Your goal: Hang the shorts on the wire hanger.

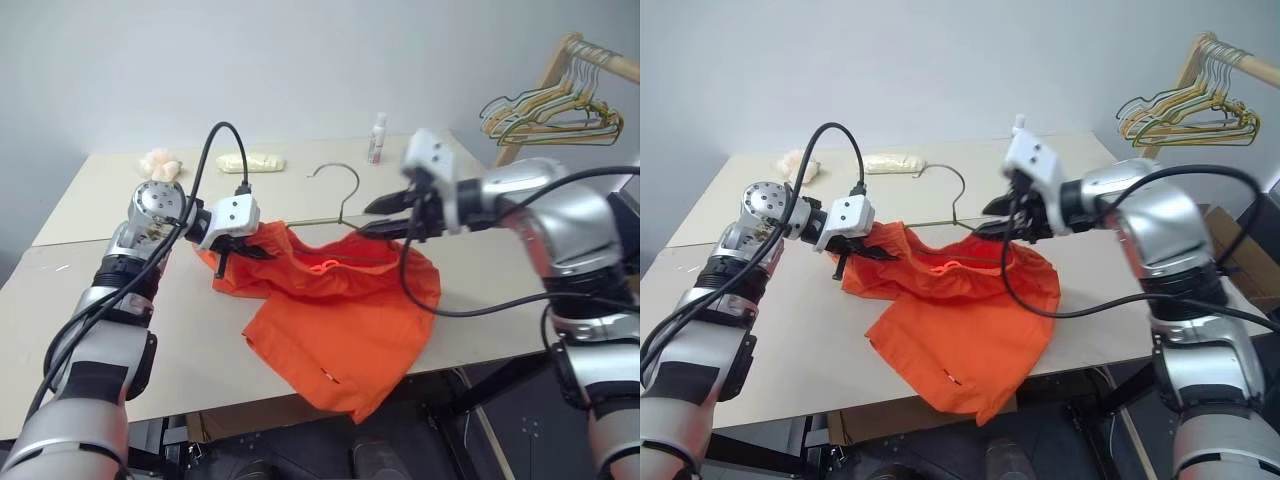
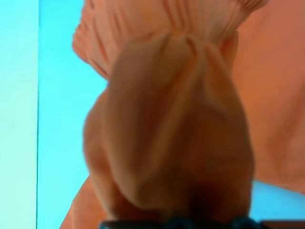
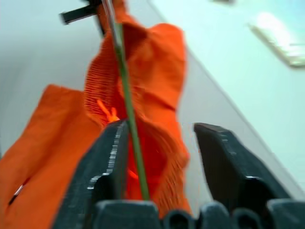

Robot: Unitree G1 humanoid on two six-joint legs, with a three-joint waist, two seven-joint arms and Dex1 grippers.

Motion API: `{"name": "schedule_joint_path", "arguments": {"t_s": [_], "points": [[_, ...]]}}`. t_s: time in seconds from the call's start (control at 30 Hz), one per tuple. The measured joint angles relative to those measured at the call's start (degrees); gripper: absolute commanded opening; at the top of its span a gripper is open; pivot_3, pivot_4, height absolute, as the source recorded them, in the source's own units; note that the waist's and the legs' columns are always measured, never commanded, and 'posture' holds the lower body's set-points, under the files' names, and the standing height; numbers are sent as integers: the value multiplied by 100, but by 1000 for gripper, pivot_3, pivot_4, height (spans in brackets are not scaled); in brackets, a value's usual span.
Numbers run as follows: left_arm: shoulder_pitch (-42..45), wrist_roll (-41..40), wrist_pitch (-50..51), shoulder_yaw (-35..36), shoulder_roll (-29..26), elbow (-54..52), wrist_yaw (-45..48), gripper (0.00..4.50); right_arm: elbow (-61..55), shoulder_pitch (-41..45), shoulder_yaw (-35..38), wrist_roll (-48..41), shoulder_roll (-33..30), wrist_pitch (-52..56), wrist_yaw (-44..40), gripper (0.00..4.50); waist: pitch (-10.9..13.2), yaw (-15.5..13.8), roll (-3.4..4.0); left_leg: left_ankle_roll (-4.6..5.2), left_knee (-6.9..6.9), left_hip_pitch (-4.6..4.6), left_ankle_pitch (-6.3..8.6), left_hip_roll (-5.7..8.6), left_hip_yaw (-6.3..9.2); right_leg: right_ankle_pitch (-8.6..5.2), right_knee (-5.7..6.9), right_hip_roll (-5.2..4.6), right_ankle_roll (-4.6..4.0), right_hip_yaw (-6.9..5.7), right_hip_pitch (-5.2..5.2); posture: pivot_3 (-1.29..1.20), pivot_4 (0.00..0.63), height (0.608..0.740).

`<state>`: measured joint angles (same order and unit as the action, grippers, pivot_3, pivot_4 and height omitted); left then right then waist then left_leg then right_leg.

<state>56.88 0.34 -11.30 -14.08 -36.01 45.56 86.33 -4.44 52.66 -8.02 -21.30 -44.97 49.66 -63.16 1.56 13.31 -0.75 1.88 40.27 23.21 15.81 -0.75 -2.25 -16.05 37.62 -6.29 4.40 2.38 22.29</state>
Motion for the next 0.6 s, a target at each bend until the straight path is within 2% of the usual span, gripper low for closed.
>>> {"name": "schedule_joint_path", "arguments": {"t_s": [0.13, 0.23, 0.33, 0.4, 0.6], "points": [[-196, 3, 40, 21, -33, -78, 2, 0, -772, -874, 496, -259, -831, 60, -234, 3571, 0, -4, 0, 0, 0, 1, 0, -1, -1, -1, -5, 0, 2, 1, -3, -234, 0, 740], [-206, 2, 57, 21, -29, -114, 0, 0, -1277, -1295, 331, -121, -1072, -10, -195, 3571, -1, 39, 2, 0, 0, -6, 0, -6, -8, -5, -7, 2, 7, 6, -5, -237, 0, 740], [-205, 3, 66, 21, -4, -116, -6, 0, -1376, -1395, -3, 126, -1106, -175, -113, 3571, -2, 66, 3, 1, -3, -9, 0, -6, -11, -7, -5, 4, 11, 10, -4, -231, 0, 740], [-200, 3, 70, 22, 10, -113, -18, 0, -1326, -1371, -463, 607, -1103, -361, 77, 3571, -2, 65, 3, 1, -3, -6, 0, -5, -11, -8, -6, 3, 12, 10, -2, -226, 0, 740], [-205, 3, 119, 32, 4, -142, -21, 0, -881, -1215, -1364, 1413, -773, -664, 249, 3571, -1, 23, 3, 0, -2, -3, 0, -1, -10, -8, -7, 1, 12, 8, -1, -214, 0, 740]]}}
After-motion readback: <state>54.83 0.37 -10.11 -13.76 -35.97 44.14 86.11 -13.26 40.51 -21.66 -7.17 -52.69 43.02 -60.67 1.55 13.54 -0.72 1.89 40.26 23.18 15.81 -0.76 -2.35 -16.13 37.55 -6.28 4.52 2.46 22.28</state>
